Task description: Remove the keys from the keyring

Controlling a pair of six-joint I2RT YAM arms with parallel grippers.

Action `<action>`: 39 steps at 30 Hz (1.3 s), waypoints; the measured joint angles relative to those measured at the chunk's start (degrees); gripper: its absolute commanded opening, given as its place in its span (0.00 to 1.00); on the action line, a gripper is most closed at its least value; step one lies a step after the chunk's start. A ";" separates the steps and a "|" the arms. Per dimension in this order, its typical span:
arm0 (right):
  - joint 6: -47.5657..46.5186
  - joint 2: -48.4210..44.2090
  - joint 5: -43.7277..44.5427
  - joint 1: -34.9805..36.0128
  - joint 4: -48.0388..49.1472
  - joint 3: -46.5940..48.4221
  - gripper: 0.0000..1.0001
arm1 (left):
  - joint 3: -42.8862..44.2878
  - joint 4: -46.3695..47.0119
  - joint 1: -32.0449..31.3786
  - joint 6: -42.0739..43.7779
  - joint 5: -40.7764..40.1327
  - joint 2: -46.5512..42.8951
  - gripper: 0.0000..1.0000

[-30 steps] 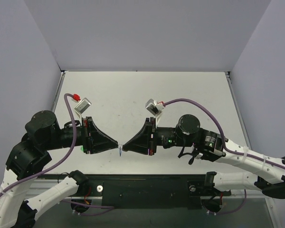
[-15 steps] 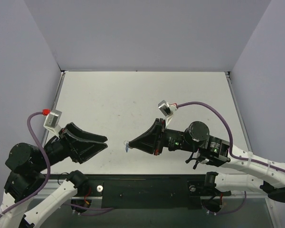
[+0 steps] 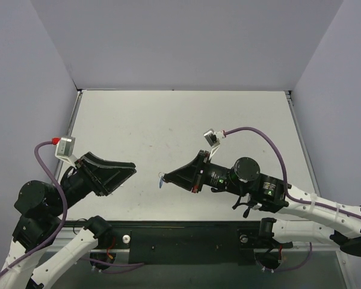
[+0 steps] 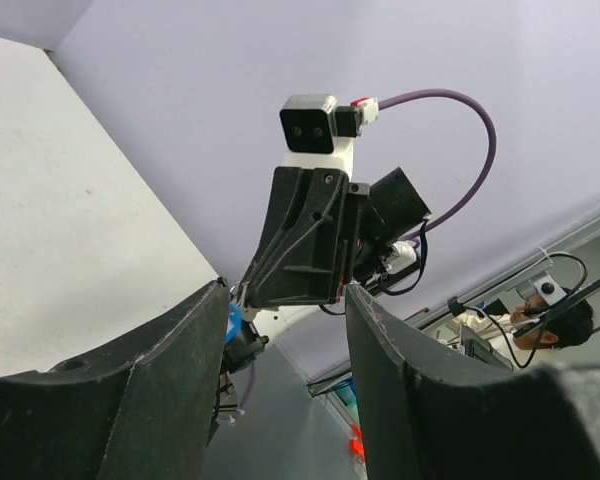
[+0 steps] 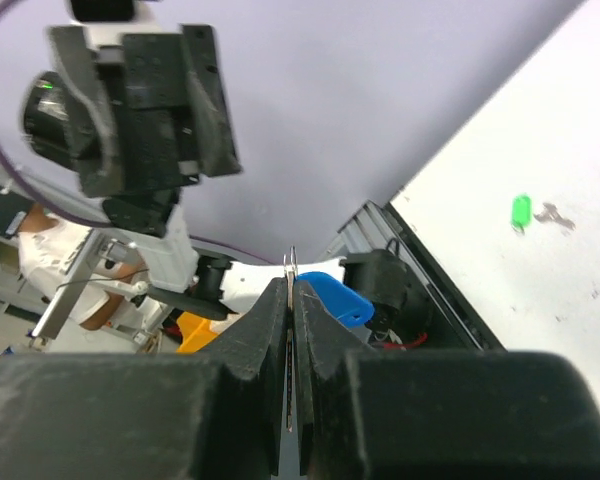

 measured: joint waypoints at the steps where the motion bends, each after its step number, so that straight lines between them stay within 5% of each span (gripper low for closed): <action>1: 0.50 -0.22 0.96 0.17 -0.39 -0.90 0.00 | 0.44 -0.79 0.00 0.42 -0.31 0.15 0.59; 16: 10.38 -1.20 16.65 0.92 -35.87 0.15 0.00 | 0.09 -15.85 0.02 2.16 -9.64 0.28 0.52; 22: 13.18 -10.01 18.36 2.91 -34.49 -7.13 0.00 | -1.07 -17.88 0.02 2.10 -10.32 1.18 0.53; 28: 11.52 -13.20 17.77 2.05 -28.37 -9.49 0.00 | -1.07 -17.84 0.02 4.28 -8.98 1.31 0.65; 39: 7.87 -10.38 -1.60 -10.21 -8.61 -13.25 0.00 | -10.51 -0.50 0.07 6.84 1.25 0.63 0.58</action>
